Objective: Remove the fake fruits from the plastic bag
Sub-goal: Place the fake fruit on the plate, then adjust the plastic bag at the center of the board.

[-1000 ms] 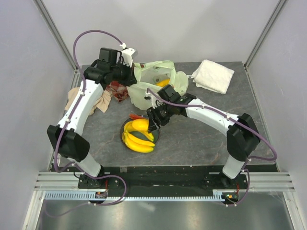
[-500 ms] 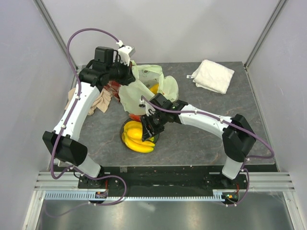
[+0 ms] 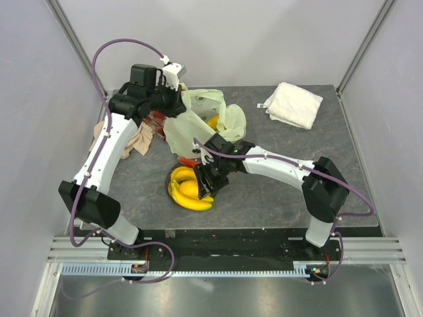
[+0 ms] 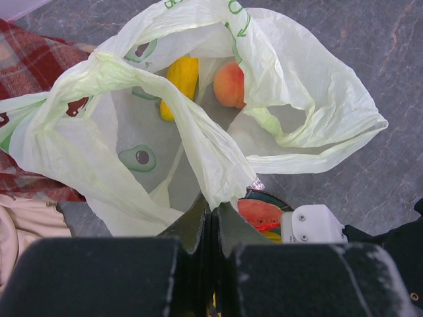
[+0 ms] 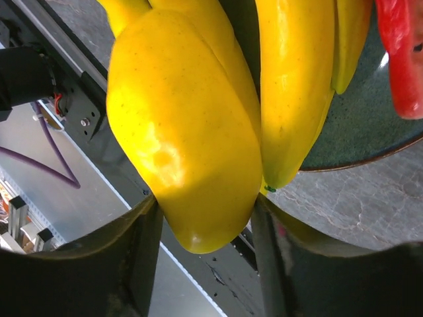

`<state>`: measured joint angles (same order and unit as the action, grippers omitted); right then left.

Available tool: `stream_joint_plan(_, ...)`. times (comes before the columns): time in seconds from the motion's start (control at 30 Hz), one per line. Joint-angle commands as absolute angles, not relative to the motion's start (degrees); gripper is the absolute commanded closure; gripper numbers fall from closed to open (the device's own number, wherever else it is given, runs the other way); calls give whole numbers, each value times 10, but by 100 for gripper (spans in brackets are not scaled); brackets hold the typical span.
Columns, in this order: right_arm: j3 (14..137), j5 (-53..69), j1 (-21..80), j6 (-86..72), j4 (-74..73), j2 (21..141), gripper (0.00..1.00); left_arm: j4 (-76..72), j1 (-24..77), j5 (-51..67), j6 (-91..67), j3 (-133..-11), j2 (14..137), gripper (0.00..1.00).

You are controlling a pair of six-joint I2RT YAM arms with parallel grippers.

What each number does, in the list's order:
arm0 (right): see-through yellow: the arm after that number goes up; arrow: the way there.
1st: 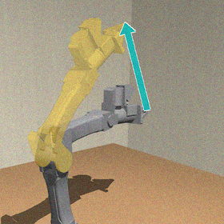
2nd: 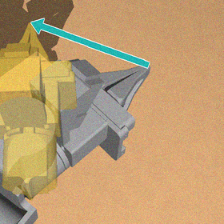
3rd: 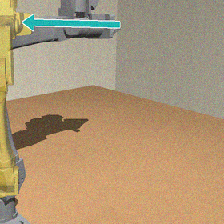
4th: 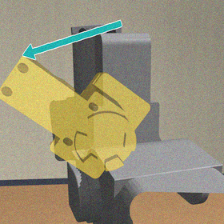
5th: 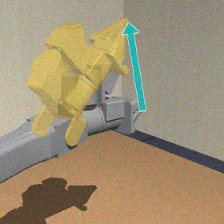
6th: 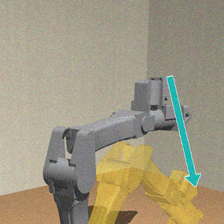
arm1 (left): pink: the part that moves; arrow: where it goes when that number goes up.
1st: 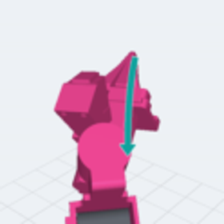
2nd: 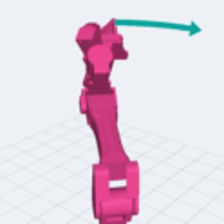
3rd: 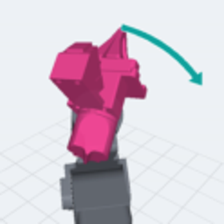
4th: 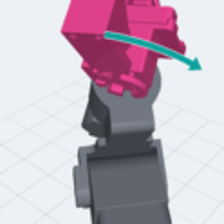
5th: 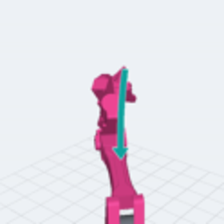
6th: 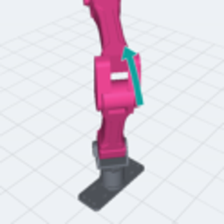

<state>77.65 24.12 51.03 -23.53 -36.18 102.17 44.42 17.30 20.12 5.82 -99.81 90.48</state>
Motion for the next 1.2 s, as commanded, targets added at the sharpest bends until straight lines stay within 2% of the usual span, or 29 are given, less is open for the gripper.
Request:
stream_joint_plan(0.0,782,221,517,-236,-381,1031,34,426,169,201,52,-1008,885,98)
stream_joint_plan(0.17,783,203,518,-236,-395,1024,19,425,169,211,52,-1008,885,98)
stream_joint_plan(0.4,812,201,505,-186,-448,994,16,425,169,221,50,-1011,889,98)
stream_joint_plan(0.53,884,206,469,-105,-556,981,14,425,169,228,41,-1006,891,98)
stream_joint_plan(0.7,1016,247,368,-15,-642,999,24,426,169,245,21,-956,870,98)
stream_joint_plan(0.83,1139,258,318,24,-625,1043,35,426,170,266,6,-914,841,98)
stream_joint_plan(1.03,1127,265,308,68,-522,1085,43,425,171,311,-21,-874,832,98)
stream_joint_plan(1.1,1117,277,308,81,-478,1103,49,426,171,318,-29,-878,845,98)
stream_joint_plan(1.17,1119,334,308,85,-448,1136,50,425,171,323,-28,-887,854,98)
